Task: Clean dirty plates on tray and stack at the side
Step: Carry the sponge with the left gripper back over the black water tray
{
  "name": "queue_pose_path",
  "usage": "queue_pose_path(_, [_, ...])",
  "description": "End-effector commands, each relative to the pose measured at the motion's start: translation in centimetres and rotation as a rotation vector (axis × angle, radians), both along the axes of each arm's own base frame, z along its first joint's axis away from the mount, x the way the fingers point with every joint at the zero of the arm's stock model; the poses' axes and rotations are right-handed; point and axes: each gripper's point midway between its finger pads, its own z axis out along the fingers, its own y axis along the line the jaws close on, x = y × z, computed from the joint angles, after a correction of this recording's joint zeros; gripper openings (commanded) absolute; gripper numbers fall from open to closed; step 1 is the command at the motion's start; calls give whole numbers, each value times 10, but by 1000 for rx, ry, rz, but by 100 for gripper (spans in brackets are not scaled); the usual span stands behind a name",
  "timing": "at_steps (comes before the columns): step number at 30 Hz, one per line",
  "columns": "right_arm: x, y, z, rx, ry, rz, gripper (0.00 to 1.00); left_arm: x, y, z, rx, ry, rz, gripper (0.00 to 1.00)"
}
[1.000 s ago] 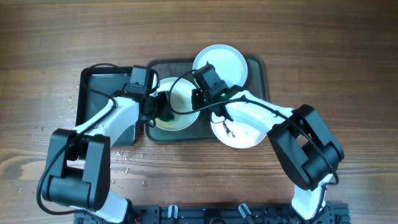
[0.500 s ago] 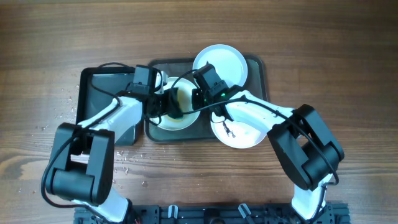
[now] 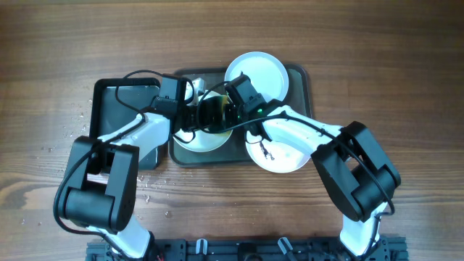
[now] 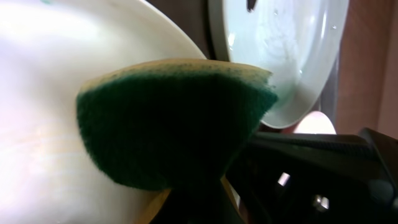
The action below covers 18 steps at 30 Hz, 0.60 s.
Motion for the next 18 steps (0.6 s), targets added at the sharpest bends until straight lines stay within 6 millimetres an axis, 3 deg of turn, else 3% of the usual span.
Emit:
queue_pose_path(1, [-9,11,-5,26,28,38,4,5,4,26,-67,-45,-2,4])
queue_pose_path(8, [-9,11,-5,26,28,38,4,23,43,57,-48,-129,106,4])
queue_pose_path(18, [-9,11,-5,26,27,38,4,23,114,83,57,-178,252,4])
